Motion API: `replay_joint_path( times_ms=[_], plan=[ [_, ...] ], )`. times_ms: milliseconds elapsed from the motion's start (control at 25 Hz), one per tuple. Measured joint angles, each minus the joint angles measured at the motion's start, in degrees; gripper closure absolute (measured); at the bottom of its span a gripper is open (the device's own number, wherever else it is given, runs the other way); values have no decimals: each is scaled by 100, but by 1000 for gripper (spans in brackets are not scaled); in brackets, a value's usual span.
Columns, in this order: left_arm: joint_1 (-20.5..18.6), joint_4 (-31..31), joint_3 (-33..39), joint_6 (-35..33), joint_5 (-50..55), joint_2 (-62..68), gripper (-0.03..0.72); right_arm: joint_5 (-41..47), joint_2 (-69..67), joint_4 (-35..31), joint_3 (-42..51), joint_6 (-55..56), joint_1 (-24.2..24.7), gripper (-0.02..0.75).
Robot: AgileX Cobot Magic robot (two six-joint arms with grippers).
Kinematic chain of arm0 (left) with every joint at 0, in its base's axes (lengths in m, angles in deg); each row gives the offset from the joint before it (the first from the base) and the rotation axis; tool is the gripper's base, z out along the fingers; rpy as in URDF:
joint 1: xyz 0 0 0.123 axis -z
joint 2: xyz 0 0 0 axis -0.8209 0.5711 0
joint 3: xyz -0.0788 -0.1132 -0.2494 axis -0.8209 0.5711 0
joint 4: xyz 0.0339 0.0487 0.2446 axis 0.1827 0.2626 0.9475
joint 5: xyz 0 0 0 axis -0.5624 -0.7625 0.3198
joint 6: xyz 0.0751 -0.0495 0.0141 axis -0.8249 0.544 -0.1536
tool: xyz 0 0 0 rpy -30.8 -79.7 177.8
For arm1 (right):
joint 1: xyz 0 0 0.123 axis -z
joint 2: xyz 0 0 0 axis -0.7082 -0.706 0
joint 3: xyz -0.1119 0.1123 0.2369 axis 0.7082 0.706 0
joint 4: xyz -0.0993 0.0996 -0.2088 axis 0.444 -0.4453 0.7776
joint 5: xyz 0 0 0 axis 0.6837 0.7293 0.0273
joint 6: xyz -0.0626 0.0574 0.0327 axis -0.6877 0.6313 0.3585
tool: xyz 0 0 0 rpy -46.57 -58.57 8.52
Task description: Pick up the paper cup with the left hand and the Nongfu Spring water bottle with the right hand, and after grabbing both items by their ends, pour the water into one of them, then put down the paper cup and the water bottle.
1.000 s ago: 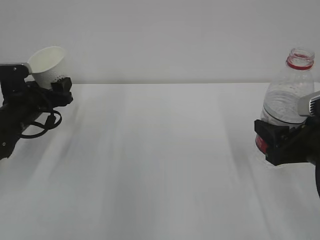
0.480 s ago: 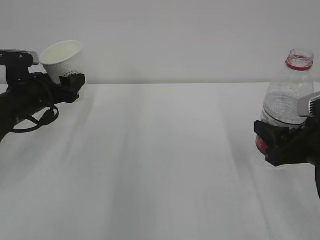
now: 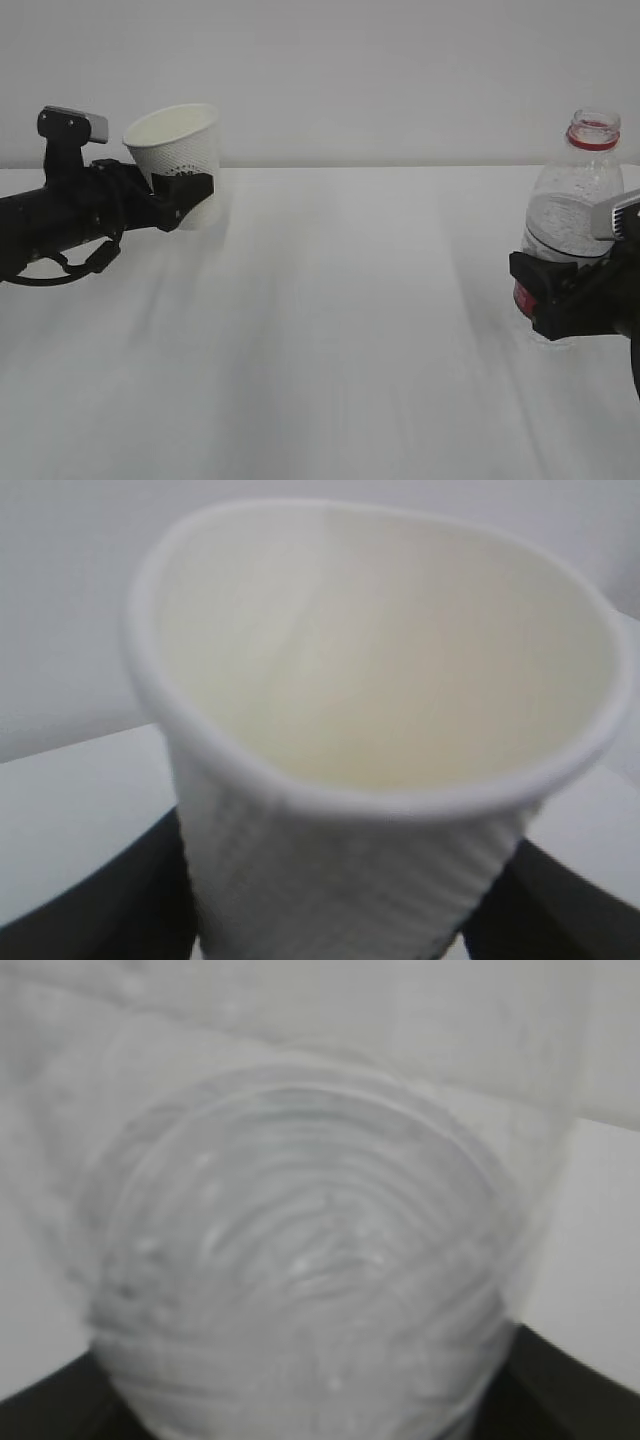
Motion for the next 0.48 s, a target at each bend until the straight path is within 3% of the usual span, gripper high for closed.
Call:
replay_joint_path(
  times_ms=[160, 480],
  plan=[
    [51, 732, 0, 82, -173, 0, 168, 0, 0, 0, 0, 0, 0, 242],
    [885, 894, 0, 86, -197, 0, 168, 0, 0, 0, 0, 0, 0, 242]
  ],
)
